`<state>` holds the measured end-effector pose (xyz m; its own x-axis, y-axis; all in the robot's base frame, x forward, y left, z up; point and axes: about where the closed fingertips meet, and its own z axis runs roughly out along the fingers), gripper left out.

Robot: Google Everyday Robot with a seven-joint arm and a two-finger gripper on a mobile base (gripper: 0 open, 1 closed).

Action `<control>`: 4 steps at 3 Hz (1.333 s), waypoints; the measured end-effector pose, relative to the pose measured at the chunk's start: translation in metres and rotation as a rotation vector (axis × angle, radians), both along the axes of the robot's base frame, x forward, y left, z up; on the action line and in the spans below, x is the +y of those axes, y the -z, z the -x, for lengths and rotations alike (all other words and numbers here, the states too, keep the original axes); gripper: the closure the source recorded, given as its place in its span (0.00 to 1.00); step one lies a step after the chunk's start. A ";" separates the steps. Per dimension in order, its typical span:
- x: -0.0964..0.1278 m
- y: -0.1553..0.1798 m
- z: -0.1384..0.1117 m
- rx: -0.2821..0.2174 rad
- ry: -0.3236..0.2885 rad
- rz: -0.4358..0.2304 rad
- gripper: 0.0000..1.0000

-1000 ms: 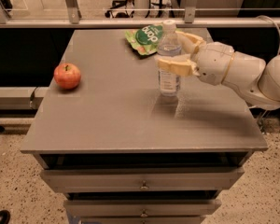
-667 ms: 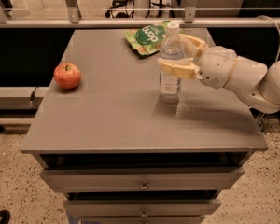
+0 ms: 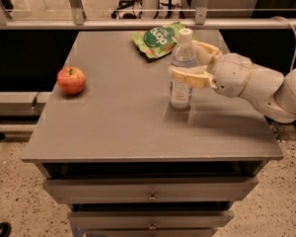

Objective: Place blue plastic bottle upright

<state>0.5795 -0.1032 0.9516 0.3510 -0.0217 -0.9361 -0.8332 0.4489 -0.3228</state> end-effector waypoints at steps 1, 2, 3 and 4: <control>-0.003 0.004 0.003 0.005 -0.011 -0.002 0.22; -0.009 0.003 0.008 0.006 -0.007 0.007 0.00; -0.041 -0.016 0.018 0.006 0.033 0.083 0.00; -0.073 -0.049 0.029 -0.003 0.068 0.186 0.00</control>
Offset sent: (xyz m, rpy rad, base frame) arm -0.0077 -0.0131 -0.0082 0.0003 0.0124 0.0043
